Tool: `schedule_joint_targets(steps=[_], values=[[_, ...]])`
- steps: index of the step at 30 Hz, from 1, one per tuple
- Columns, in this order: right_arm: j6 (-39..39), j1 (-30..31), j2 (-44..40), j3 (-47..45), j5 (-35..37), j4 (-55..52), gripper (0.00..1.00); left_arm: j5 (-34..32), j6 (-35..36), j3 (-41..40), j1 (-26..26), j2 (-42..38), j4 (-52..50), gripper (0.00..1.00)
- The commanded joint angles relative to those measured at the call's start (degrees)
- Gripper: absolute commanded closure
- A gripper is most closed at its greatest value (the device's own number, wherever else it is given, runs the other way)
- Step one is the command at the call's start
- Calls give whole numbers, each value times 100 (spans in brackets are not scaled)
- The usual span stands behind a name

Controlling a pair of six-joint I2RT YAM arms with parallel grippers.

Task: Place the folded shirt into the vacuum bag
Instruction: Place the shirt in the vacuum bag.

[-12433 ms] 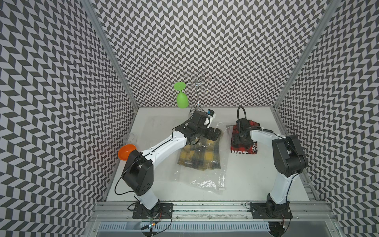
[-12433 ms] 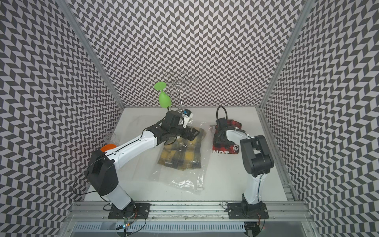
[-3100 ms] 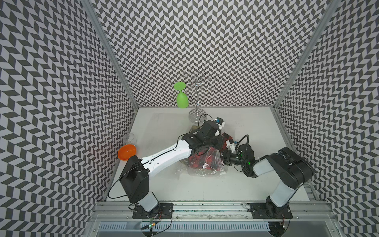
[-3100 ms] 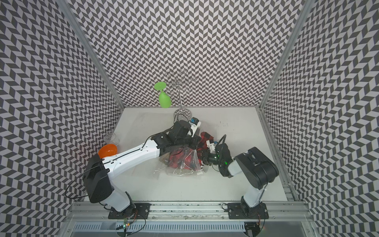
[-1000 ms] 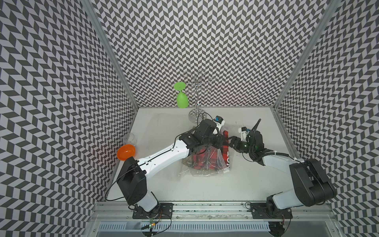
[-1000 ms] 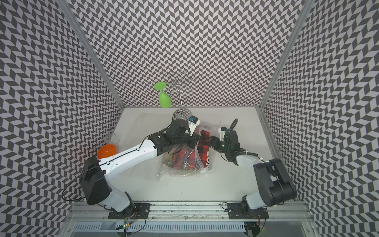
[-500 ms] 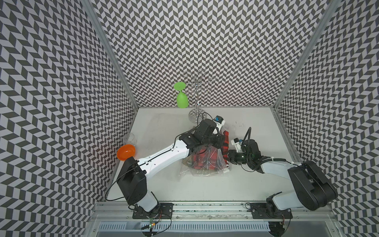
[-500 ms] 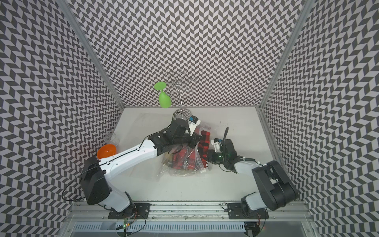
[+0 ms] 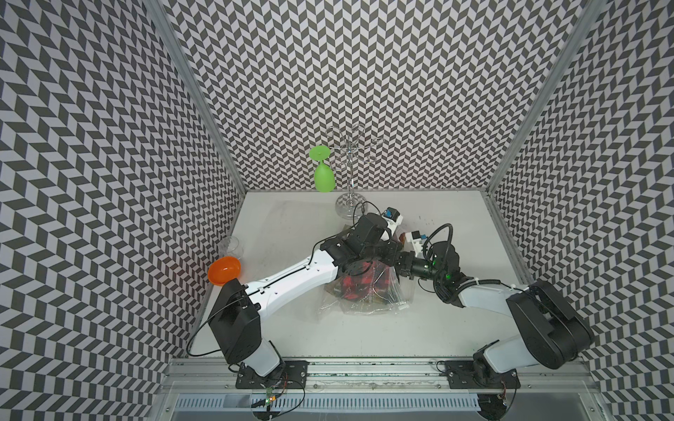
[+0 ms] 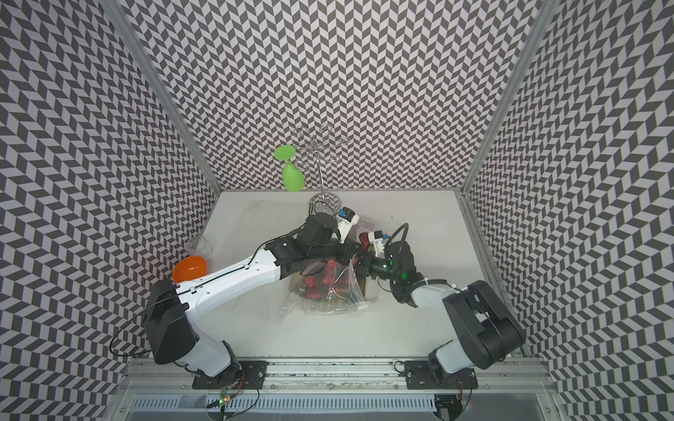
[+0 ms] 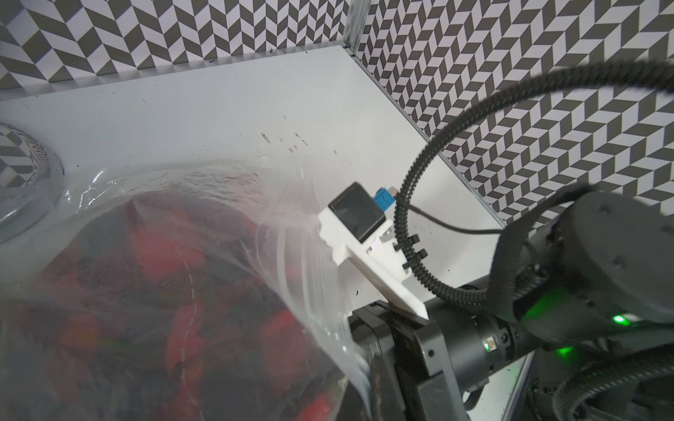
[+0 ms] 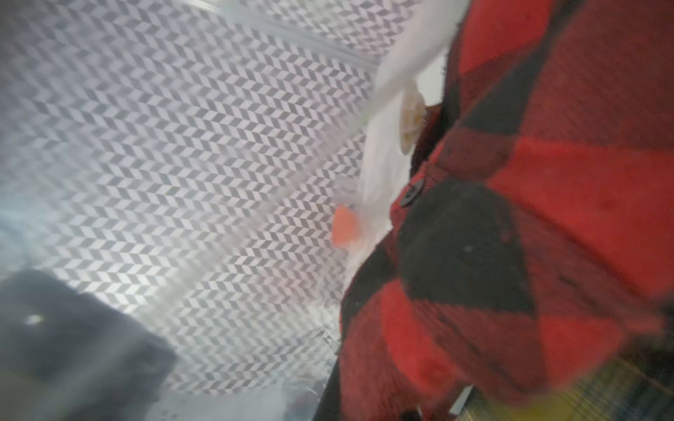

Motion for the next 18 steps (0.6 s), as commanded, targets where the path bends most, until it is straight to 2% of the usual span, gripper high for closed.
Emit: schedule_joint_targets(steps=[1,5,11,13,18], values=[[187,145,622,-330,411,247,85,49,40,44,-78,-116,312,95],[-138,140,951,-502,632,-48,77,31,57,46,-79,-125,299,95],[-1188,39,-80,-148,437,-1461,40,-22,103,-17,-17,-217,262,95],[-1606,-208,-524,-6,359,-2173,34,-29,110,-10,9,-221,243,95],[-2819,-1058,-1162,466,852,-3977,32,25,111,-10,14,-245,277,95]])
